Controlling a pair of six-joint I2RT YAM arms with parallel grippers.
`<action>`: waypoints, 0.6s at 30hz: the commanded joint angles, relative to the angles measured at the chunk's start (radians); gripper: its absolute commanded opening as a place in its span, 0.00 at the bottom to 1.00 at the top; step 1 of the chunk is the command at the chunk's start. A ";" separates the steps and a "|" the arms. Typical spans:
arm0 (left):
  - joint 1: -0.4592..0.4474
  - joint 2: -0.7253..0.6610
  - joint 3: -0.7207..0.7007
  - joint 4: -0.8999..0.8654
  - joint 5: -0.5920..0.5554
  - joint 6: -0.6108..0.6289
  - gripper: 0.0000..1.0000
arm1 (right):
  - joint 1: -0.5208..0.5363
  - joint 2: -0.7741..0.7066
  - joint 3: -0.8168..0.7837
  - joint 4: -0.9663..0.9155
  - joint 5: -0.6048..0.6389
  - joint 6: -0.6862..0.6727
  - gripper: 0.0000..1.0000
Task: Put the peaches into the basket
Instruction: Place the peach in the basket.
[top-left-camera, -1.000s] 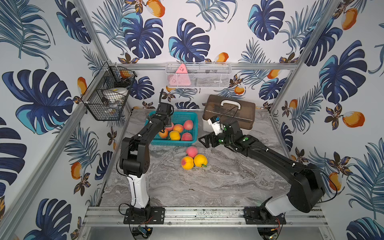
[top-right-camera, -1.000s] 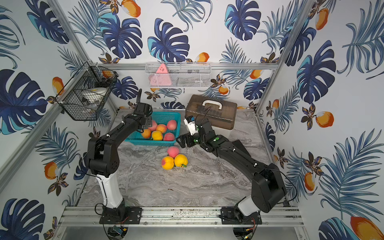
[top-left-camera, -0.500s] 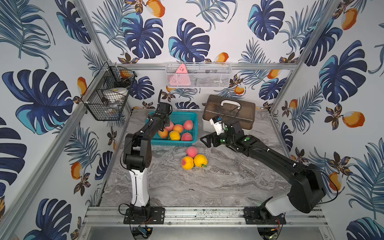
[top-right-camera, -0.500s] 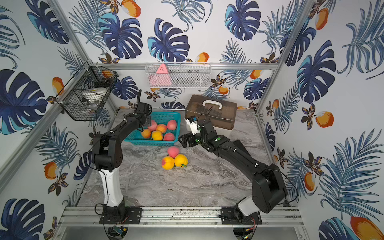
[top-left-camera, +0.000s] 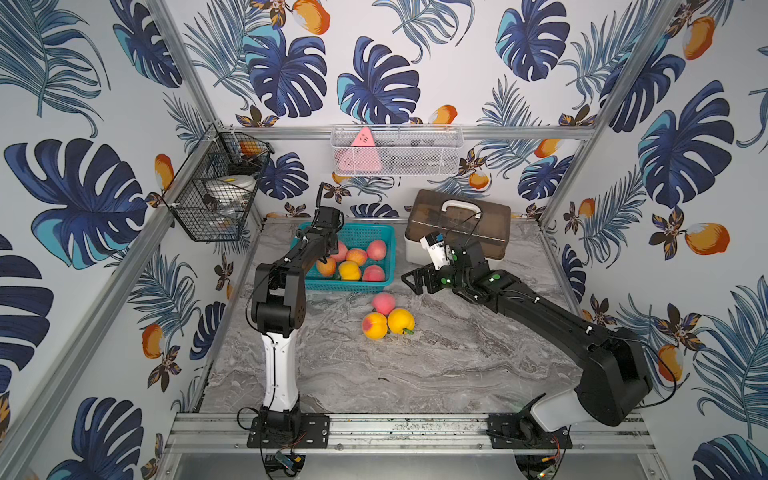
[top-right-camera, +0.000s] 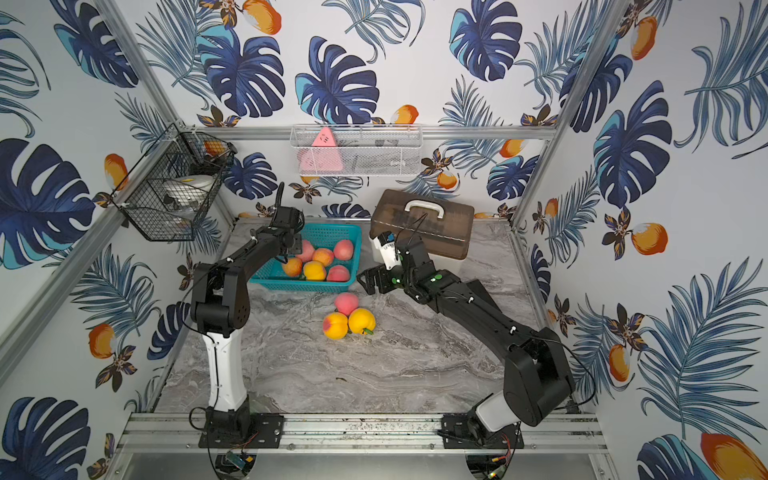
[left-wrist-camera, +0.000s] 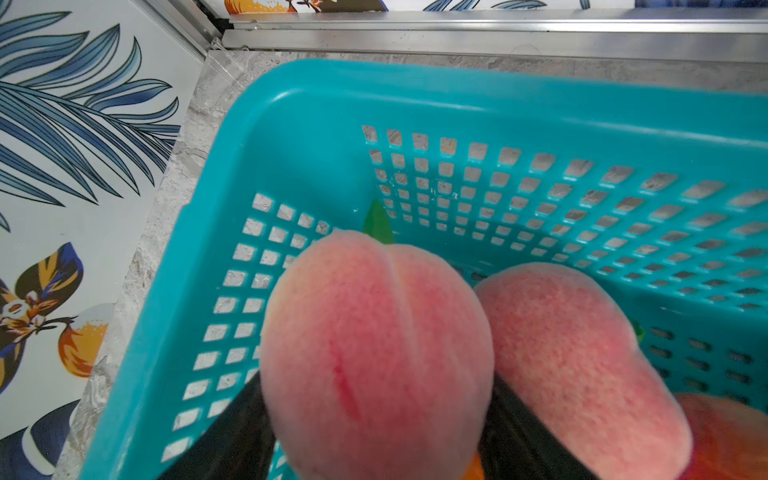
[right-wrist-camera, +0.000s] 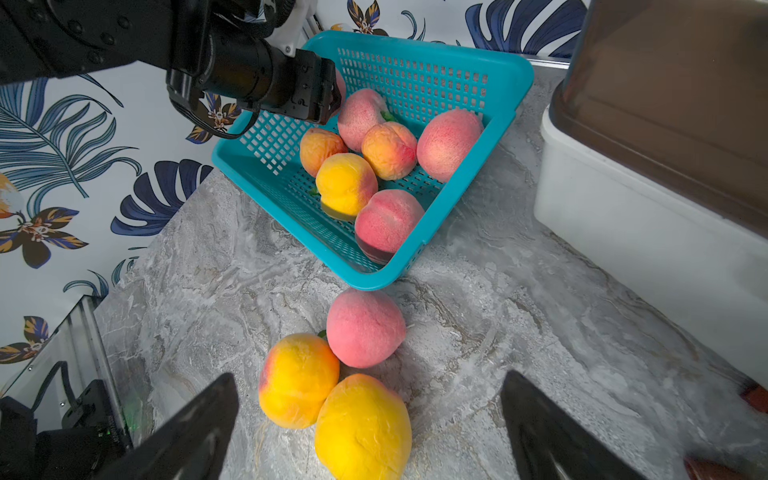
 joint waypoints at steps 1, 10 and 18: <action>0.005 0.014 0.015 0.010 -0.010 0.009 0.67 | 0.000 0.004 0.010 0.011 -0.011 -0.005 1.00; 0.012 0.047 0.027 0.015 0.014 0.003 0.71 | 0.000 0.010 0.018 0.001 -0.009 -0.008 1.00; 0.022 0.054 0.028 0.017 0.031 0.000 0.76 | 0.000 0.021 0.025 0.002 -0.013 -0.005 1.00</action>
